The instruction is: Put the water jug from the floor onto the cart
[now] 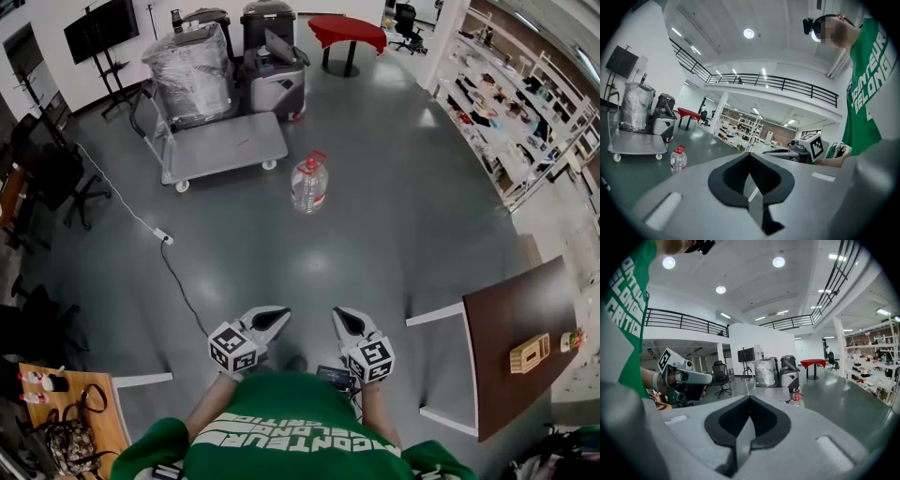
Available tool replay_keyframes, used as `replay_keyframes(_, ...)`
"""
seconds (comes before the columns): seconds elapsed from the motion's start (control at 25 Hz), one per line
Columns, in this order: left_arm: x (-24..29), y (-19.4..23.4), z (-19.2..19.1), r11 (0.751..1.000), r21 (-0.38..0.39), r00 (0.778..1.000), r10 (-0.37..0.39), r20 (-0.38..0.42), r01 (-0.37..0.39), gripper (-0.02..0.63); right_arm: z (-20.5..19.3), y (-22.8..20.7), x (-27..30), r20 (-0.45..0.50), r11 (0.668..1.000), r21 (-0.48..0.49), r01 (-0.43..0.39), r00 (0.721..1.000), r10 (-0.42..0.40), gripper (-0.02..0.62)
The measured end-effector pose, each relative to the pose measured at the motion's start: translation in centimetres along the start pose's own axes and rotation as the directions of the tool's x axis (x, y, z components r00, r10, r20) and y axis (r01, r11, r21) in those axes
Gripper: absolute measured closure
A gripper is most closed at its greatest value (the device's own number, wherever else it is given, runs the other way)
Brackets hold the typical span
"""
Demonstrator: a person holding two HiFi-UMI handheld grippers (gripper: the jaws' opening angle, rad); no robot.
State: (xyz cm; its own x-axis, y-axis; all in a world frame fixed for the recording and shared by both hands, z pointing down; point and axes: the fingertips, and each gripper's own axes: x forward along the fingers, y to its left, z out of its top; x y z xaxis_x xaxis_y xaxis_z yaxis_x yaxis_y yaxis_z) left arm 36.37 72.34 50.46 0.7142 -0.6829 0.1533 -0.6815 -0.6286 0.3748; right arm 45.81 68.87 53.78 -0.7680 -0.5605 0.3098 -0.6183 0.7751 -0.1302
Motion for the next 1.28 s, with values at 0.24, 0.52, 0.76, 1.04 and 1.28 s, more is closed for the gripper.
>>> replay_keyframes(0.24, -1.0, 1.8, -0.5, 0.996, -0.006, 0.996, 0.089, 0.012, -0.089, 0.597, -0.9, 0.4, 1.4, -0.017, 1.000, 0.004, -0.028, 0.999, 0.028, 0.603)
replay_keyframes(0.52, 0.0, 3.5, -0.1, 0.998, -0.015, 0.998, 0.060, -0.003, -0.060, 0.597, 0.0, 0.0, 2.9, -0.030, 1.000, -0.015, -0.017, 0.999, 0.017, 0.603)
replay_keyframes(0.76, 2.0, 5.5, 1.3, 1.000, -0.026, 1.000, 0.013, 0.009, -0.013, 0.597, 0.5, -1.7, 4.3, -0.055, 1.000, -0.013, 0.027, 0.998, -0.028, 0.603)
replay_keyframes(1.04, 3.1, 9.6, 3.4, 0.999, -0.028, 1.000, -0.026, 0.000, 0.026, 0.597, 3.6, -2.7, 8.1, -0.044, 0.998, -0.035, 0.047, 0.998, -0.049, 0.603)
replay_keyframes(1.28, 2.6, 13.1, 5.1, 0.999, -0.031, 0.999, -0.039, 0.019, 0.040, 0.597, 5.5, -1.8, 12.2, -0.045, 0.998, -0.057, 0.011, 0.999, -0.014, 0.603)
